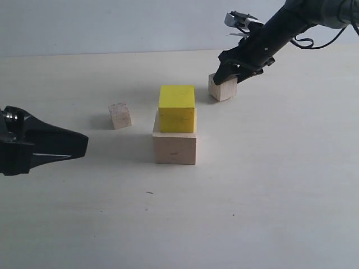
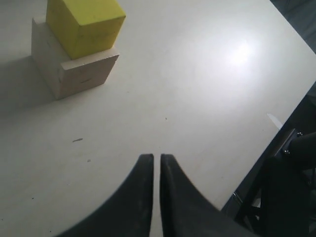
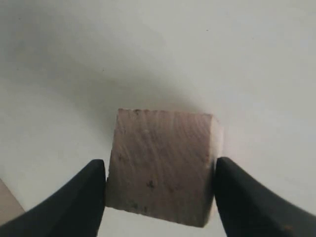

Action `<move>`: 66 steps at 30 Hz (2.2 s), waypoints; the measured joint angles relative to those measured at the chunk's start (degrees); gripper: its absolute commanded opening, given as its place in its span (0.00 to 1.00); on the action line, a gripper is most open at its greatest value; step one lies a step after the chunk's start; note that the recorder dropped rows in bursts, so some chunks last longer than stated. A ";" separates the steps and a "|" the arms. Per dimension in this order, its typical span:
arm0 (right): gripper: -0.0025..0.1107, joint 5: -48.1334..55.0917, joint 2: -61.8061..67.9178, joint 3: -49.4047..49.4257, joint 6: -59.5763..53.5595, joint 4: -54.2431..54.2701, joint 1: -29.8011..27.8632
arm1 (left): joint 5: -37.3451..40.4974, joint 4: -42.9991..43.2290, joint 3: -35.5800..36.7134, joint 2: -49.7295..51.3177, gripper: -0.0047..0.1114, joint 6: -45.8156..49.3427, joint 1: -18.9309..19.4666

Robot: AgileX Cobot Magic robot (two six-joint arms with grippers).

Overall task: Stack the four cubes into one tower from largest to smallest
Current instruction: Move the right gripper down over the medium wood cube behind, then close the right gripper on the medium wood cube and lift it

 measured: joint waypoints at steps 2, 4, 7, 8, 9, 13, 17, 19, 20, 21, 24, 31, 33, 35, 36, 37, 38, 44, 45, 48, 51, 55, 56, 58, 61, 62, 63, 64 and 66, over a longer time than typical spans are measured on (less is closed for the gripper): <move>0.11 0.00 0.00 0.00 0.00 0.00 0.00 | 0.00 0.12 0.00 0.00 0.11 0.00 0.00; 0.18 0.00 0.00 0.00 0.00 -0.13 0.00 | 0.00 0.22 0.00 0.00 0.11 0.00 0.00; 0.35 0.00 0.00 0.00 0.00 -0.12 0.00 | 0.00 0.36 0.00 0.00 0.11 0.00 0.00; 0.40 0.00 0.00 0.00 0.00 -0.12 0.00 | 0.00 0.36 0.00 0.00 0.11 -0.11 0.00; 0.43 0.00 0.00 0.00 0.00 -0.12 0.00 | 0.00 0.36 0.00 0.00 0.11 -0.11 0.00; 0.52 0.00 0.00 0.00 0.00 -0.12 0.00 | 0.00 0.36 0.00 0.00 0.11 -0.11 0.00; 0.60 0.00 0.63 0.00 0.00 -0.12 0.00 | 0.00 0.36 0.00 0.00 0.11 -0.11 0.00; 0.66 0.00 1.11 0.00 0.00 -0.12 0.00 | 0.00 0.36 0.00 0.00 0.11 -0.11 0.00; 0.68 0.00 1.43 0.00 0.00 -0.12 0.00 | 0.00 0.36 0.00 0.00 0.11 -0.11 0.00; 0.70 0.00 1.73 0.00 0.00 -0.12 0.00 | 0.00 0.36 0.00 0.00 0.11 -0.11 0.00; 0.73 0.00 2.15 0.00 0.00 -0.12 0.00 | 0.00 0.47 0.00 0.00 0.11 -0.11 0.00; 0.72 0.00 2.26 0.00 -0.11 0.64 0.00 | 0.00 1.32 0.00 0.00 0.11 -0.11 0.00; 0.71 0.00 2.26 0.00 -0.11 0.64 0.00 | 0.00 1.41 0.00 0.00 0.11 -0.11 0.00; 0.71 0.00 2.26 0.00 -0.11 0.64 0.00 | 0.00 1.41 0.00 0.00 0.11 -0.11 0.00; 0.71 0.00 2.26 0.00 -0.11 0.64 0.00 | 0.00 1.57 0.00 0.00 0.11 -0.11 0.00; 0.71 0.00 2.01 0.00 -0.11 0.53 0.00 | 0.00 1.67 0.00 0.00 0.11 -0.11 0.00; 0.71 0.00 1.28 0.00 -0.11 -0.07 0.00 | 0.00 2.17 0.00 0.00 0.11 -0.11 0.00; 0.70 1.22 -3.82 -1.79 2.28 -2.31 0.25 | 0.00 4.89 0.00 0.00 0.11 -0.22 0.00; 0.69 1.81 -4.58 -1.79 3.23 -2.43 0.57 | 0.00 5.48 0.00 0.00 0.11 -0.22 0.00; 0.69 2.71 -7.36 -1.79 6.56 -5.48 2.51 | 0.00 6.51 0.00 0.00 0.11 -0.22 0.00; 0.69 2.22 -10.85 -1.79 9.71 -8.99 4.40 | 0.00 6.63 0.00 0.00 0.11 0.86 0.00; 0.69 1.19 -11.13 -2.15 12.20 -13.07 5.17 | -0.10 6.63 0.00 0.00 0.11 1.13 0.00; 0.69 1.01 -10.97 -2.15 12.43 -13.51 5.48 | -0.10 6.63 0.00 0.00 0.11 1.18 0.00; 0.69 0.29 -10.63 -2.15 12.67 -13.93 6.29 | -0.10 6.63 0.00 0.00 0.11 1.18 0.00; 0.69 -0.30 -10.15 -2.15 12.67 -14.90 7.71 | -0.10 6.75 0.00 0.00 0.11 1.18 0.00; 0.69 -0.46 -9.90 -2.15 12.67 -15.42 8.10 | 0.01 7.06 0.00 0.00 0.11 1.18 0.00; 0.69 -0.60 -9.76 -2.15 12.67 -16.17 8.51 | 0.17 7.35 0.00 0.00 0.11 1.29 0.00; 0.69 -0.60 -9.31 -2.15 12.78 -17.14 8.71 | 0.64 7.63 0.00 0.00 0.11 1.29 0.00; 0.69 -0.71 -8.47 -2.15 12.89 -19.05 8.80 | 1.37 7.88 0.00 0.00 0.11 1.29 0.00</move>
